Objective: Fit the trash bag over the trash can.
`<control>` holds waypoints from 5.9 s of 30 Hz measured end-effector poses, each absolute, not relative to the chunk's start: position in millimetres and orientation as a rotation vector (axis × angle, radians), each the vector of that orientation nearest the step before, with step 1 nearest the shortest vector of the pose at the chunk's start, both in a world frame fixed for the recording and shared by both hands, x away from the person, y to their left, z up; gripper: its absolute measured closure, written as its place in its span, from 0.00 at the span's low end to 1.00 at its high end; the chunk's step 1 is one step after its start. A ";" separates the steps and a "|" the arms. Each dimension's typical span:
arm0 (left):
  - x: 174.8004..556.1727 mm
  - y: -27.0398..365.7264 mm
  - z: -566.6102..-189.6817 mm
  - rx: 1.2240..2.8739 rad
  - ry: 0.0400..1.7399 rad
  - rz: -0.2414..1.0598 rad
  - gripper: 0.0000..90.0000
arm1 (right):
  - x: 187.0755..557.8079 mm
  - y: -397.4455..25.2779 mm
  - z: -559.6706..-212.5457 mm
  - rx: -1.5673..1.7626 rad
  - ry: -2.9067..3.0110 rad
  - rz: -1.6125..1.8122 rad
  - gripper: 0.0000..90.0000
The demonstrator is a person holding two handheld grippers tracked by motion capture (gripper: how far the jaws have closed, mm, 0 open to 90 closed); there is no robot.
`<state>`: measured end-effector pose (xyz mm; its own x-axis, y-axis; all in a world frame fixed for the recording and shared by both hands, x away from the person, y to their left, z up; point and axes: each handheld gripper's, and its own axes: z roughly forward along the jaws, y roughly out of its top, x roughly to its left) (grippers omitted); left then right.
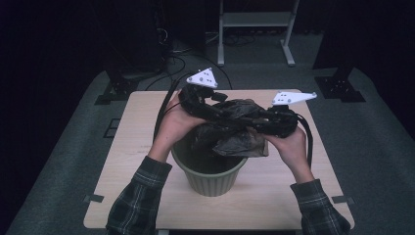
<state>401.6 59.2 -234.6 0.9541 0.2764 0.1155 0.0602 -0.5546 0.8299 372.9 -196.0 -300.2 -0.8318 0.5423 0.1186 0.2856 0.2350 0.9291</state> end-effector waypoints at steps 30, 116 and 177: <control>404.9 147.6 -240.0 2.027 0.533 0.316 1.00 | 342.6 -207.4 -299.6 0.596 2.431 1.595 1.00; 357.3 242.6 -330.0 1.897 0.708 0.317 1.00 | 323.8 -200.5 -268.2 0.679 2.300 1.593 1.00; 334.3 246.5 -419.3 2.152 0.709 0.248 0.10 | 376.3 -235.0 -384.2 1.038 2.204 1.474 0.23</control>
